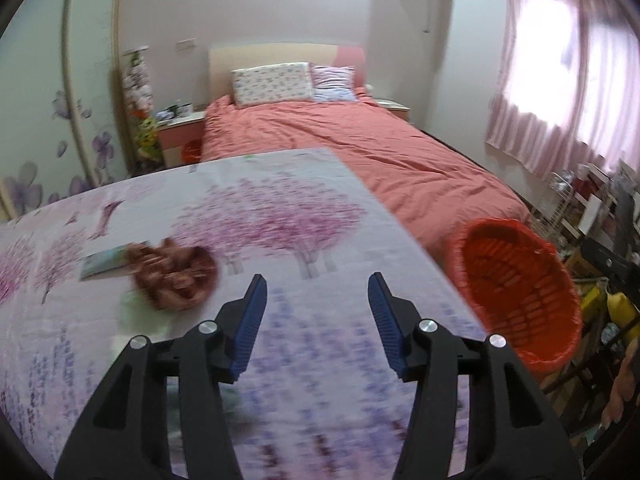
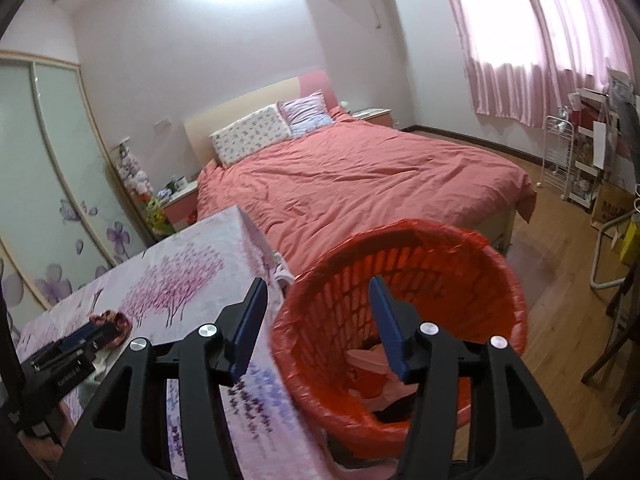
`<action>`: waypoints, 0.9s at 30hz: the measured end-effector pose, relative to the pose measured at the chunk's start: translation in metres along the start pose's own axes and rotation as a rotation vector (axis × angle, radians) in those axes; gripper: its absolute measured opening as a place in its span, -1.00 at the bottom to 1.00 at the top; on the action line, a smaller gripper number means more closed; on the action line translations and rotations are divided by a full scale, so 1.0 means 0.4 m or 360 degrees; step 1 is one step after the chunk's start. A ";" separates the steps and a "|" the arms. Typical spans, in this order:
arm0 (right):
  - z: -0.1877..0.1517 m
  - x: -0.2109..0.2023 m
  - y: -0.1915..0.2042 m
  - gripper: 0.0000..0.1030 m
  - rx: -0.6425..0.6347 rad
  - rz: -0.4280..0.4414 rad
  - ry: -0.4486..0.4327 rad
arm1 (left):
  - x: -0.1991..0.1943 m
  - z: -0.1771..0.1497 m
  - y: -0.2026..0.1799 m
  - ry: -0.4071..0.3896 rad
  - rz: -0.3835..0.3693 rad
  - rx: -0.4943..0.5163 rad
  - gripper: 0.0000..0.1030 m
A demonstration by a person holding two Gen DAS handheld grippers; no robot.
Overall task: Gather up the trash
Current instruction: 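Grasp the green sock with the left tool while the right tool grasps the brown plaid scrunchie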
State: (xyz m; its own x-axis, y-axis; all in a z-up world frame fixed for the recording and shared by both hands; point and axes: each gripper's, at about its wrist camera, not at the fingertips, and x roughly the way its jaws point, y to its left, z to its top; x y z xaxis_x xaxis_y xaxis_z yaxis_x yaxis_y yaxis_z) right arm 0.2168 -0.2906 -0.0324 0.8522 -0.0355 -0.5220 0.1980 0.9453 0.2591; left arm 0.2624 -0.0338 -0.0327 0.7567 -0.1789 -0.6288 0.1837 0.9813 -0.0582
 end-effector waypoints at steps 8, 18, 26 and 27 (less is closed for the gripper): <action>-0.038 0.030 0.098 0.04 -0.0139 0.0066 0.0098 | -0.003 -0.030 0.212 0.0033 0.0183 -0.0122 0.08; -0.077 0.070 0.191 0.04 -0.0235 0.0117 0.0200 | 0.072 -0.076 0.360 0.0207 0.0154 -0.0202 0.16; -0.098 0.088 0.244 0.04 -0.0307 0.0127 0.0251 | 0.131 -0.093 0.346 0.0337 0.0136 -0.0167 0.25; -0.101 0.092 0.250 0.04 -0.0307 0.0129 0.0261 | 0.134 -0.094 0.343 0.0339 0.0151 -0.0158 0.25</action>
State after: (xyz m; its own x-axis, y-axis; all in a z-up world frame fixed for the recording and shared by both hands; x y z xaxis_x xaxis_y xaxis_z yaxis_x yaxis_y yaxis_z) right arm 0.2484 -0.1845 -0.0587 0.7687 0.0810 -0.6344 0.0229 0.9878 0.1539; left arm 0.3045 0.0939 -0.1034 0.6166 -0.0768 -0.7835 0.0477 0.9970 -0.0602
